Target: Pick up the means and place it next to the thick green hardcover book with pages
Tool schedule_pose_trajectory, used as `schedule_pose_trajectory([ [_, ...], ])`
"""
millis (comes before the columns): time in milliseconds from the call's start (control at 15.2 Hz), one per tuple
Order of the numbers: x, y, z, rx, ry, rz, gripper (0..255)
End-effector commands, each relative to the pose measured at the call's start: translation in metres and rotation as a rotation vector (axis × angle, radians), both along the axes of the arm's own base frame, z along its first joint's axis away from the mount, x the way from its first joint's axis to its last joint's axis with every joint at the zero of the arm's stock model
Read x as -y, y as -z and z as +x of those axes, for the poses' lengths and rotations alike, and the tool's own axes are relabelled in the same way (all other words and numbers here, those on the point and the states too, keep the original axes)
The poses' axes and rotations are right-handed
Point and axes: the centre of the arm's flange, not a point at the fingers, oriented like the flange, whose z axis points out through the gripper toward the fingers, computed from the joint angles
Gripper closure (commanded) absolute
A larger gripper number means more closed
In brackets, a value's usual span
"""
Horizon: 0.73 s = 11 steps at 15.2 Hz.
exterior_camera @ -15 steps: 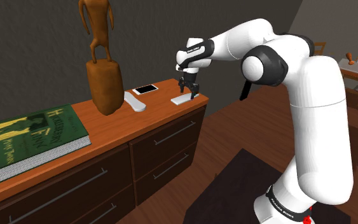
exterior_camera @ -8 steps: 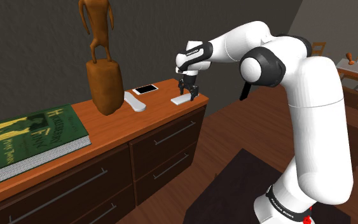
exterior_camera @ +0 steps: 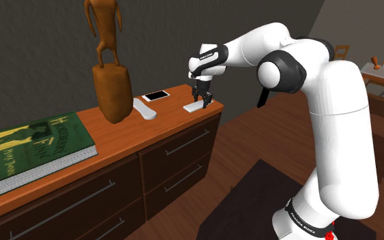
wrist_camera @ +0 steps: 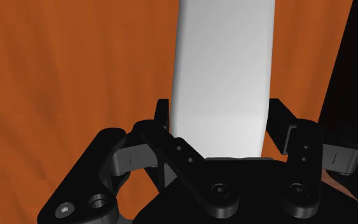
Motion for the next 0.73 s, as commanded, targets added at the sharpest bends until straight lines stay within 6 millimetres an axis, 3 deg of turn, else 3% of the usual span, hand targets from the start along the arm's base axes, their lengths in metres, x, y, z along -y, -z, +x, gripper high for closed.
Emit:
schedule_pose_trajectory([
  [0, 0.0, 0.0, 0.0, 0.0, 0.0, 0.0, 255],
  [198, 0.0, 0.0, 0.0, 0.0, 0.0, 0.0, 255],
  [660, 0.0, -0.037, 0.0, 0.0, 0.0, 0.0, 255],
])
